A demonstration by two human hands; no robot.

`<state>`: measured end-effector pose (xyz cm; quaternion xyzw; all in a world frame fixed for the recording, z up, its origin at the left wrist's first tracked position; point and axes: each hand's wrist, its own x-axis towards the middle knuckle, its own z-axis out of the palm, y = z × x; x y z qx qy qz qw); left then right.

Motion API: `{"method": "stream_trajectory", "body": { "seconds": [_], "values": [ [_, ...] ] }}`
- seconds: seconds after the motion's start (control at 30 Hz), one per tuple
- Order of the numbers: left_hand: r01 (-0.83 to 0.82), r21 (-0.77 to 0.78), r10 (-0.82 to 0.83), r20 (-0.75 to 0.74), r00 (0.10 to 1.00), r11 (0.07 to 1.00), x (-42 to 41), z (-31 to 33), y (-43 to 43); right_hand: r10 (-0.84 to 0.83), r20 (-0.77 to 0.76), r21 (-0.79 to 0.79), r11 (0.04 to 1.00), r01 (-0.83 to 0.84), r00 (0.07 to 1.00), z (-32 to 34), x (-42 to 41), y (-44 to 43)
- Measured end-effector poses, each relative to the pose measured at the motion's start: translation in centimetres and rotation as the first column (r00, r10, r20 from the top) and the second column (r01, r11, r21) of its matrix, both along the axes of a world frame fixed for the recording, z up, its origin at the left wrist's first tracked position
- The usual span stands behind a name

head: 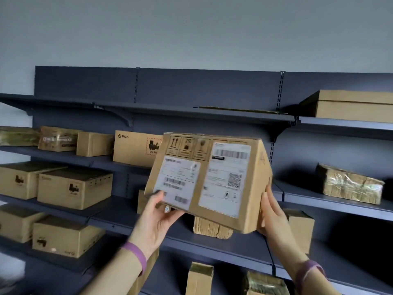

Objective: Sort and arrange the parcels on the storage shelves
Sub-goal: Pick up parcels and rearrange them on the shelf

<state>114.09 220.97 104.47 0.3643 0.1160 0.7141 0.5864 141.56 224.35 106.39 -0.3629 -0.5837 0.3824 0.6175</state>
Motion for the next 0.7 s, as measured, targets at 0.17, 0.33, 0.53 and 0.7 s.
{"method": "stream_trajectory", "body": {
  "seconds": [0.17,0.33,0.53,0.7],
  "values": [
    [-0.083,0.030,0.083,-0.003,0.997,0.996,1.0,0.3,0.4,0.204,0.148,0.138,0.965,-0.224,0.968,1.3,-2.1,-3.2],
    [-0.022,0.044,0.025,-0.068,0.997,0.999,0.7,-0.5,0.7,0.231,0.116,0.230,0.940,-0.252,0.966,1.4,-1.2,-2.9],
    [-0.077,0.028,0.082,-0.256,0.963,0.997,0.1,0.1,1.7,0.211,0.087,0.317,0.921,-0.227,0.974,1.4,0.4,-1.3],
    [-0.194,0.027,0.182,-0.495,0.850,0.981,0.1,2.9,4.3,0.182,0.107,0.307,0.929,-0.207,0.977,3.1,0.9,1.6]
  ]
}}
